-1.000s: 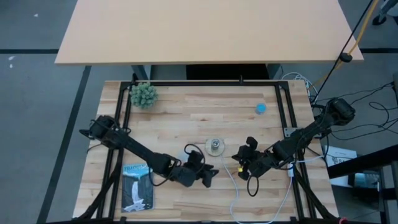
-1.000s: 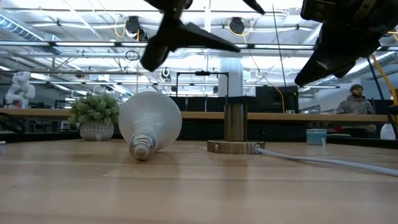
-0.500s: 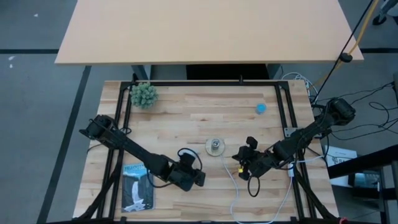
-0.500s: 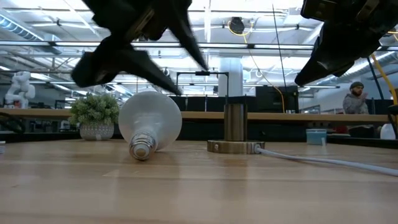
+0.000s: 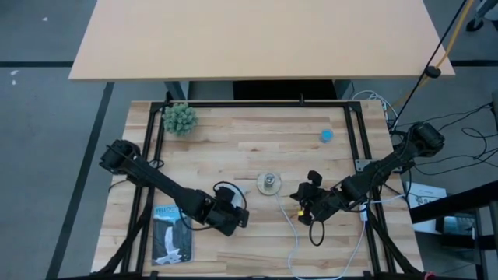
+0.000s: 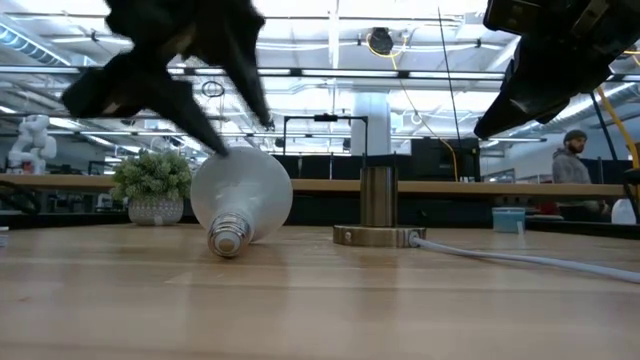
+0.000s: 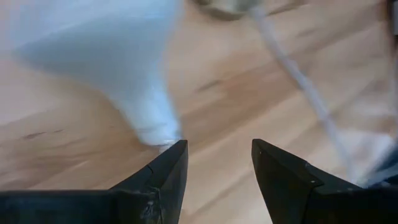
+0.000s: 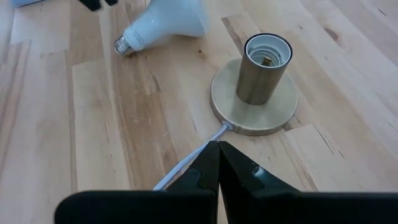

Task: Screw lightbulb
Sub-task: Insert the lightbulb into the lamp

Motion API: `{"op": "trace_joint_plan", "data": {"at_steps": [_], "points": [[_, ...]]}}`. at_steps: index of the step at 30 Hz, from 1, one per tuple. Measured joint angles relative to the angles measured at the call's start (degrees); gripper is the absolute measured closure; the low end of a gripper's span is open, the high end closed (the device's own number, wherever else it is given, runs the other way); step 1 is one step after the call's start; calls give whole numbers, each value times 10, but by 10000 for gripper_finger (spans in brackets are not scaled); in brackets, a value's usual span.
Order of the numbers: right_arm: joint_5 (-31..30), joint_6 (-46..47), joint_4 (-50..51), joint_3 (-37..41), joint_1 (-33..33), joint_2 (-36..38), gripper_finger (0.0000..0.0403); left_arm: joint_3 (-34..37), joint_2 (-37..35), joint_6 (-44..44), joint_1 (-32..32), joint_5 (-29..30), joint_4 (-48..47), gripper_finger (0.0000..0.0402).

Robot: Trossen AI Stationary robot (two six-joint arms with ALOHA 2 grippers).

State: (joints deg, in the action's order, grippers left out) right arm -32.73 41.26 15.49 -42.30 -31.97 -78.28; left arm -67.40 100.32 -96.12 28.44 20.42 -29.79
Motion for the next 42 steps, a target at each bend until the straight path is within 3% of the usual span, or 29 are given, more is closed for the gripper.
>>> {"op": "trace_joint_plan", "data": {"at_steps": [4,16,30,38,42], "points": [[0,0,-2,0,0,0,403,0,20,-34,-12,-40,-16,219],[-3,-1,-2,0,0,0,403,0,32,-38,-49,-52,-12,219],[-3,0,-2,0,0,-1,403,-1,86,-38,-94,-115,-31,219],[-2,1,-2,0,0,-2,403,-2,88,70,-109,-117,-36,221],[-2,8,-3,0,0,-10,403,-2,88,117,-118,-110,-43,242]]}}
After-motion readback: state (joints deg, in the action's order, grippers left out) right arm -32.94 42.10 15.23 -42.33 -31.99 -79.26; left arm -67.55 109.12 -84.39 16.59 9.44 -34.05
